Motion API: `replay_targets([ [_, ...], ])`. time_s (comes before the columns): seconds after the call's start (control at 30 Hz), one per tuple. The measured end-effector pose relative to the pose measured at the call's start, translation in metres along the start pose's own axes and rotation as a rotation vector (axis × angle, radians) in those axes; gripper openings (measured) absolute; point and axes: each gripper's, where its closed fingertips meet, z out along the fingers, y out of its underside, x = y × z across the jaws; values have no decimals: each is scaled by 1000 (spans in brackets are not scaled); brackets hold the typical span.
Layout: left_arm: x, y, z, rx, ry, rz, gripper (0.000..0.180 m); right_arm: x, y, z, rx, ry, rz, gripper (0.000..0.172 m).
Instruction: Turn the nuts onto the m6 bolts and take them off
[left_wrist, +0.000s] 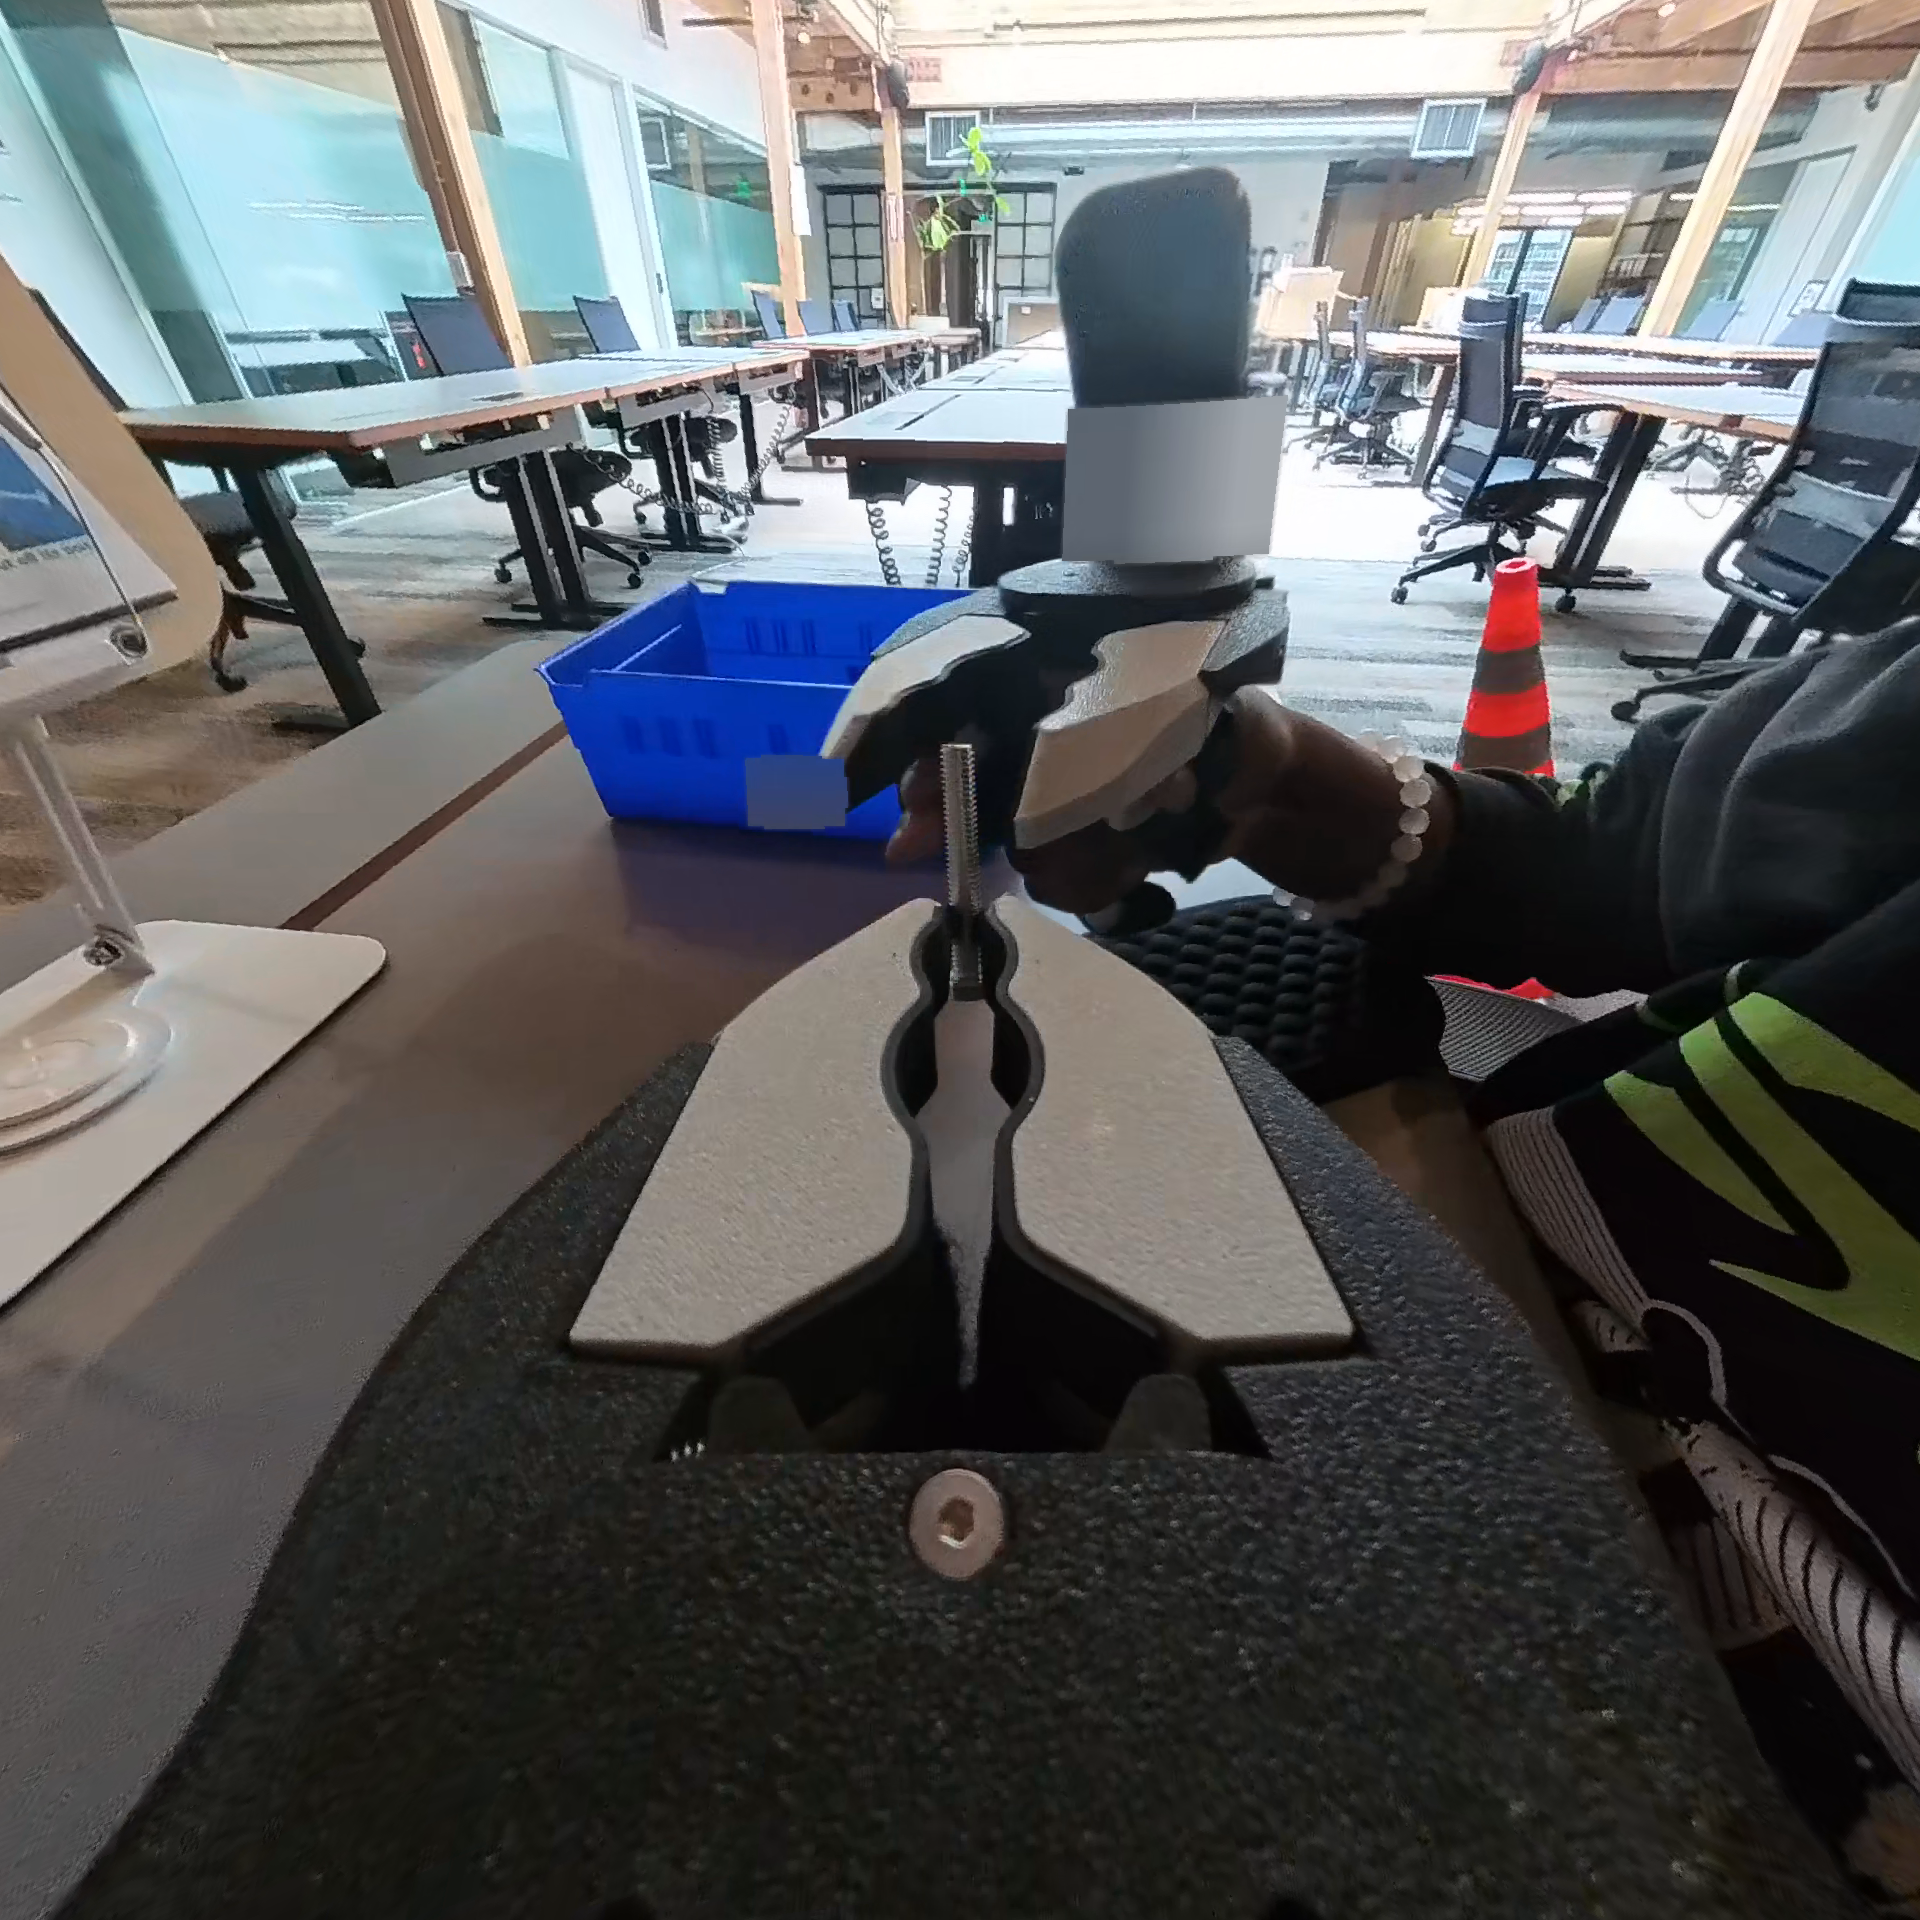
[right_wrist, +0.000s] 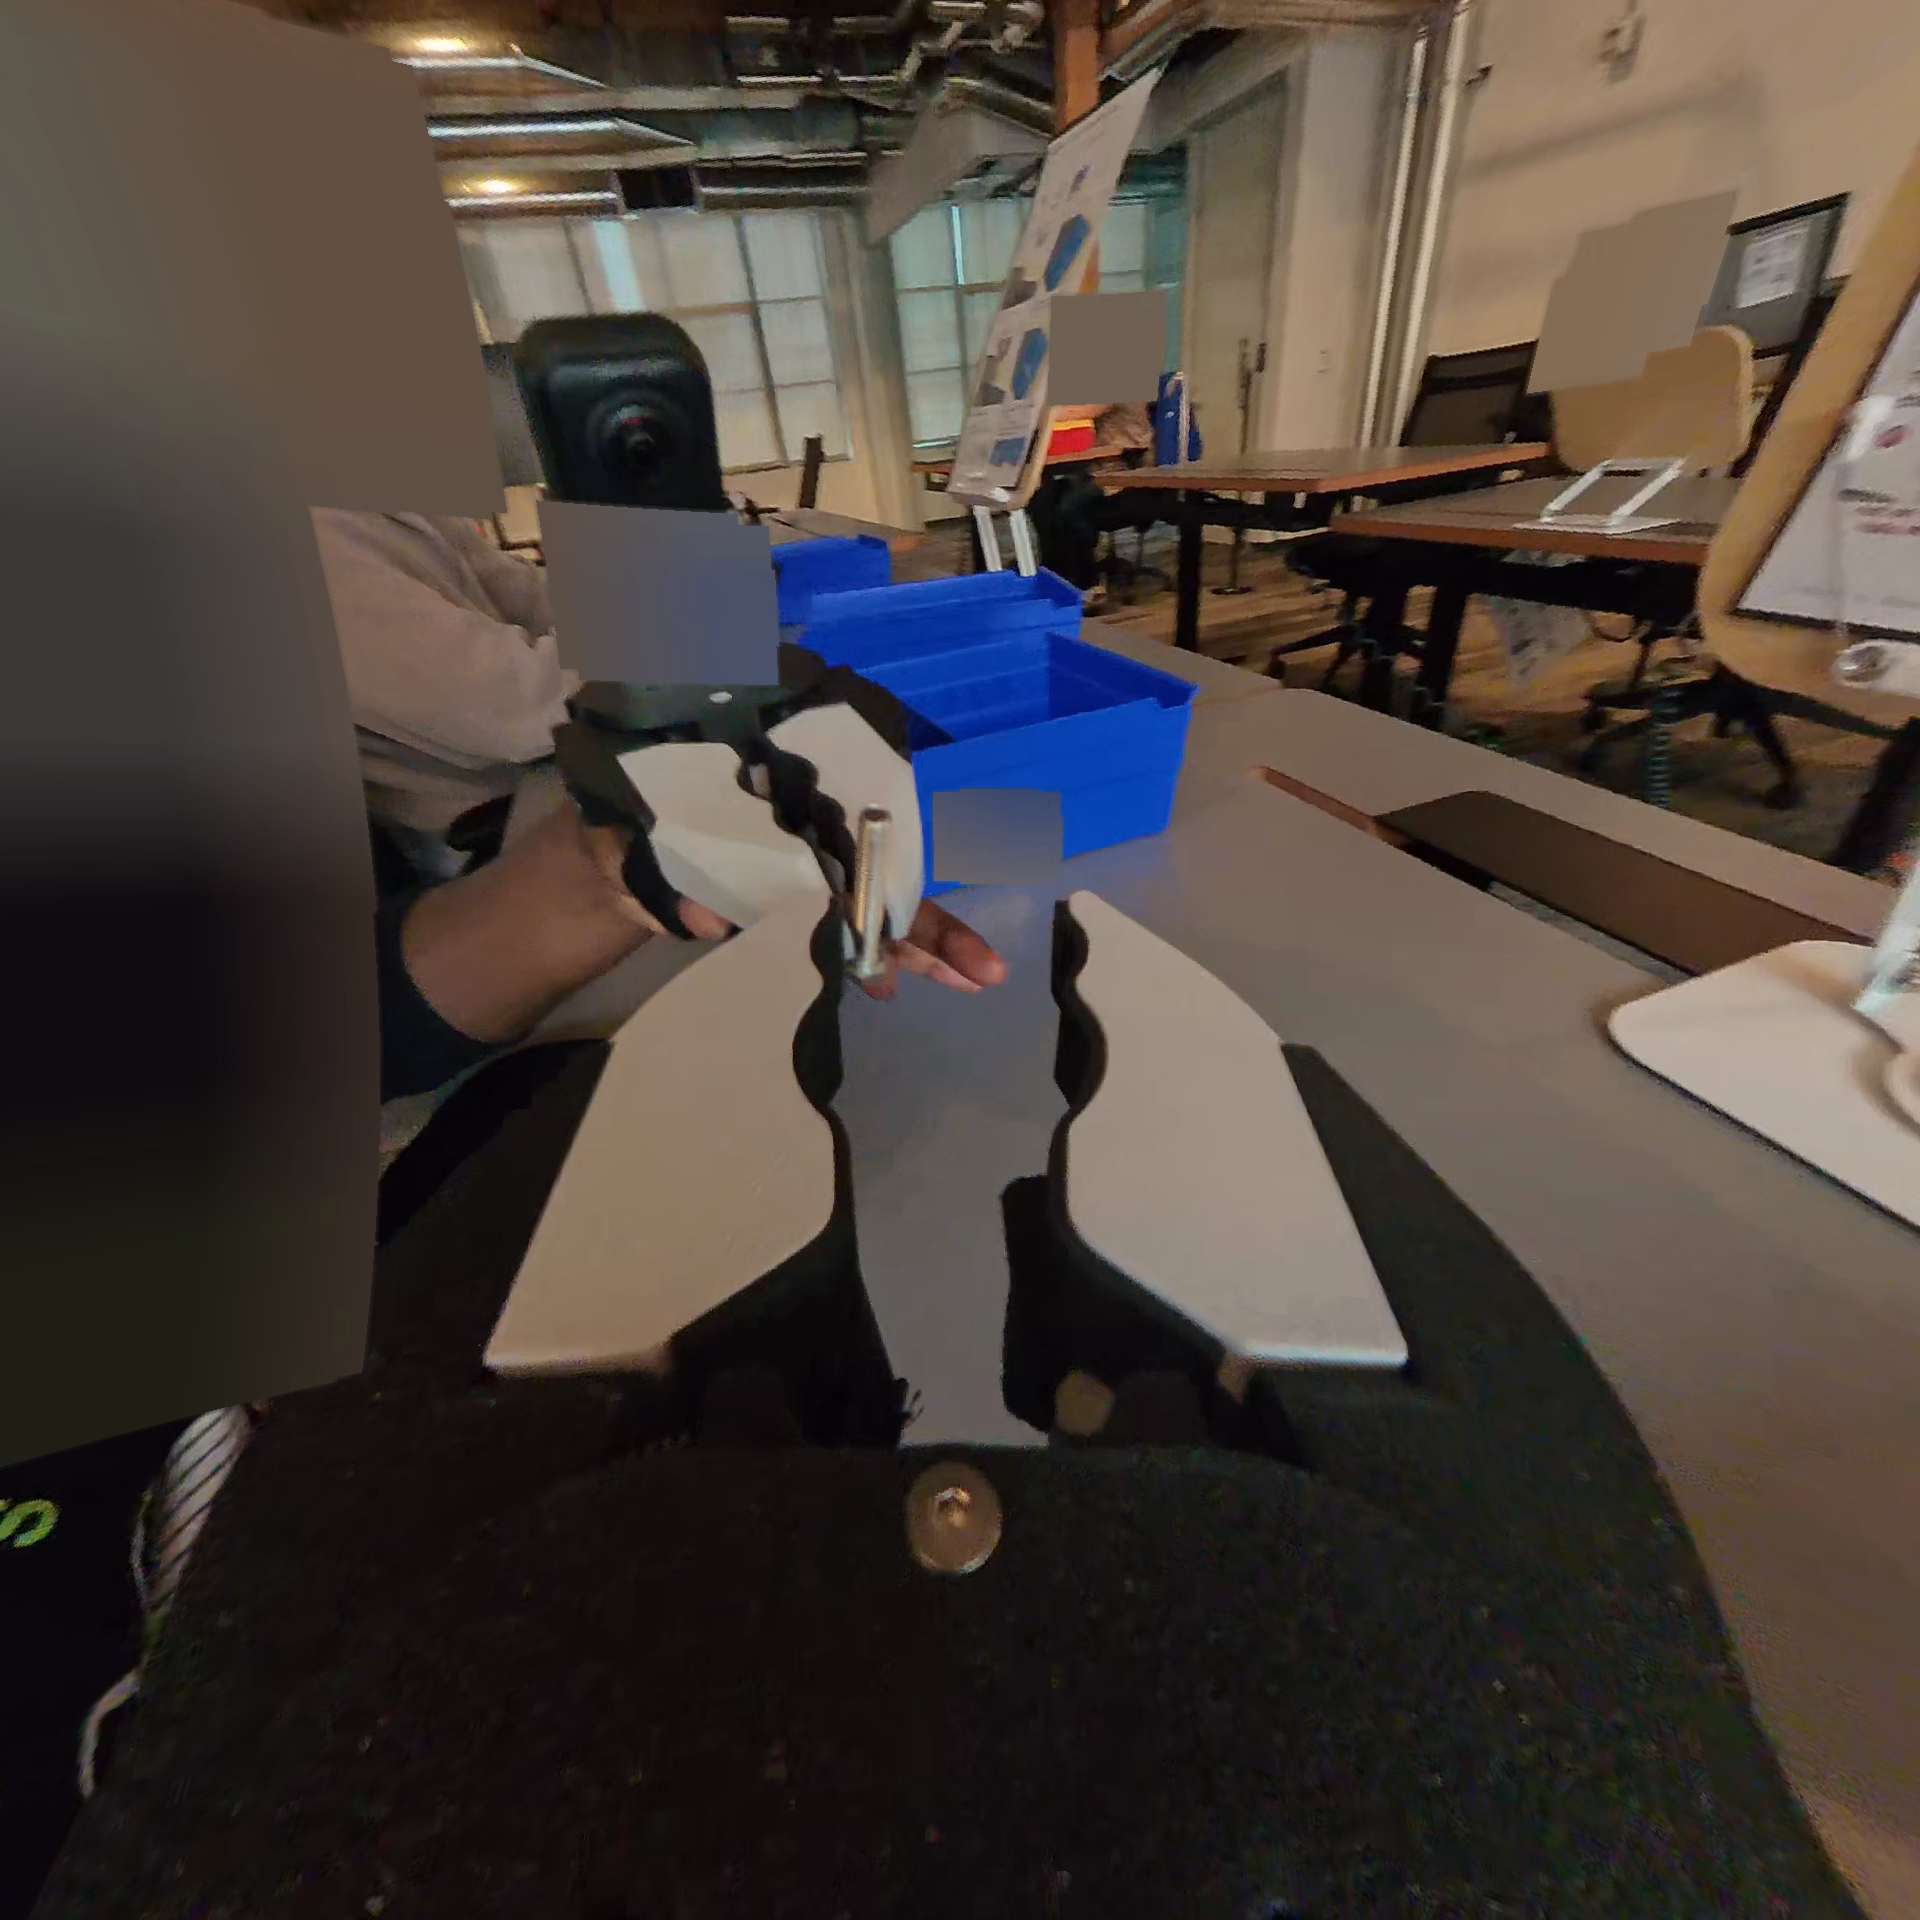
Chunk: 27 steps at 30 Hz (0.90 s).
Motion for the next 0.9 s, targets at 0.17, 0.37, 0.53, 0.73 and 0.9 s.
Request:
replay_targets([
  [0.17,-2,8,1,-11,-2,-14,5,-8,5,7,-10,-56,8,26],
  [0.37,0,18,3,-54,8,-24,6,-13,14,12,-73,-75,-32,5],
  [0.53,-21,17,-24,-127,-119,28,54,-4,42,19,-183,-34,89,4],
  [0.73,-53,-29,-86,-51,-432,234,56,-11,122,30,-458,-75,370,5],
  [0.9,-58,-44,-113,-32,-551,312,54,-12,154,30,-570,-65,454,5],
])
